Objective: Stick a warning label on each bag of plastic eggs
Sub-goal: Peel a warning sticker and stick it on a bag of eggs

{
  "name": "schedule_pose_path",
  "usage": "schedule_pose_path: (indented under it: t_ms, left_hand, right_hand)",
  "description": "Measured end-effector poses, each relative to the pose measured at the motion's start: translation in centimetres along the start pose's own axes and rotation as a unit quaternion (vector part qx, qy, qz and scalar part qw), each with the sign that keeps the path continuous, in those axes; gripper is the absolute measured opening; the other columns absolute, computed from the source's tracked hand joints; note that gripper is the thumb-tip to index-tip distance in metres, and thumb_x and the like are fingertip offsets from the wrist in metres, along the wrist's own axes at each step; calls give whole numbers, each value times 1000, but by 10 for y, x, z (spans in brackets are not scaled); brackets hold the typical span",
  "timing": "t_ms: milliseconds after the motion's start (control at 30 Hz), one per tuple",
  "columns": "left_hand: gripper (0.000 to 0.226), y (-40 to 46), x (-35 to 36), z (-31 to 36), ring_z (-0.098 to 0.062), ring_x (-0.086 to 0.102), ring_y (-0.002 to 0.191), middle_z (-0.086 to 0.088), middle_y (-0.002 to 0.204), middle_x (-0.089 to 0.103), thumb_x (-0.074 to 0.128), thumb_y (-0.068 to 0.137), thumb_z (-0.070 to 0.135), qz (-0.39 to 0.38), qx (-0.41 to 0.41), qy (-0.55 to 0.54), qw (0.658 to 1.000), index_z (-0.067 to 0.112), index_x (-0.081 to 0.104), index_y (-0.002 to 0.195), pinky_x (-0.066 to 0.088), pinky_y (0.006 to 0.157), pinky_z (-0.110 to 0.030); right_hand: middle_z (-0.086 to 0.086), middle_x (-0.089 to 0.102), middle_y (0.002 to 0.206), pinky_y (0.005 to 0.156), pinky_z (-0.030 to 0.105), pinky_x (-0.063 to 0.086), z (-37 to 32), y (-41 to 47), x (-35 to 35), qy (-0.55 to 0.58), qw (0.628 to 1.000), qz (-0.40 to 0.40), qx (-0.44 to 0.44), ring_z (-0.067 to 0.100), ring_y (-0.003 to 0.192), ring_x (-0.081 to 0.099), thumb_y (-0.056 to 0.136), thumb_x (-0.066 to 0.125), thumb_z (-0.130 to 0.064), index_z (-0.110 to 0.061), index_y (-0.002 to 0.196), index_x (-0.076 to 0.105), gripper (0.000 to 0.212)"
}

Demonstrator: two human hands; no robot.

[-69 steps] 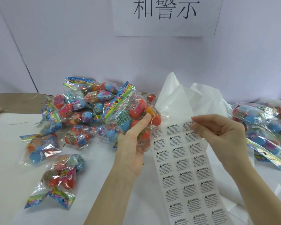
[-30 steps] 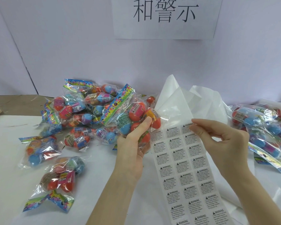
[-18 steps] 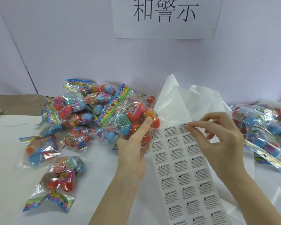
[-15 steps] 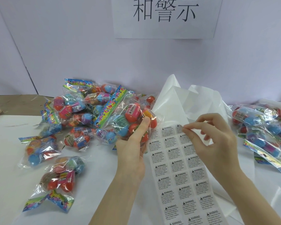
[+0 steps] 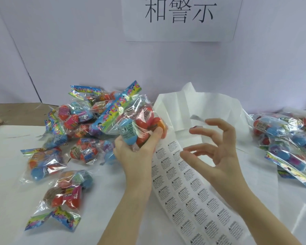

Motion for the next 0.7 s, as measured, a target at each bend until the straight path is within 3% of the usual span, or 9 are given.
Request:
schedule_pose_path:
  t_ms: [67,100,167,267,400,533,700]
  left_hand:
    - [20,-4,11,9,1,57,57,7,71,67,82,62,9,-58,28,-3,998,23,70,70,49,58,-12]
    - [20,-7,18,13,3,54,51,11,59,63,82,60,9,-93,39,3,995,25,69,61,45,51,-9]
    - [17,-13,30,17,3,50,49,12,52,59,81,54,13,-159,51,16,986,25,69,57,42,49,-9]
    - [10,-19,39,19,0,50,49,11,51,59,73,57,18,-207,56,21,976,28,71,57,42,48,-11]
    - [6,-18,39,16,-6,56,52,3,55,63,74,58,17,-199,49,11,979,20,73,62,45,50,-13]
    - [6,-19,40,15,-9,65,57,0,63,71,72,61,16,-212,52,25,976,17,74,67,49,51,-17]
    - [13,-21,42,16,-9,65,56,0,63,71,71,61,14,-219,47,28,974,16,71,73,47,47,-18]
  right_hand:
    - [-8,65,108,81,25,51,3,1,-4,33,999,25,9,13,82,68,73,76,-29,-55,104,38,55]
    - [-7,68,106,81,23,50,6,2,-7,50,998,42,14,13,83,67,76,74,-28,-54,103,38,53]
    - [-4,71,101,80,22,49,10,4,-16,80,994,72,26,17,86,65,76,71,-23,-49,106,37,51]
    - [1,74,89,83,30,47,7,5,-24,77,992,102,7,25,94,63,73,75,-21,-38,109,37,54]
    - [-5,73,81,72,17,44,-5,2,-27,1,991,127,-37,17,82,65,74,72,-10,-38,105,40,54]
    - [-5,72,86,72,23,44,-10,-1,-24,-34,990,124,-60,19,75,63,75,73,4,-39,106,38,63]
    - [-4,70,88,70,27,45,-16,-1,-23,-47,988,117,-87,20,71,61,73,69,-6,-41,108,37,59]
Point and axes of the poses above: each hand's wrist, its own y-axis towards the middle knuckle, its own x-axis out of the palm, z = x × y, the point moved 9 cm from there along y, towards the middle knuckle
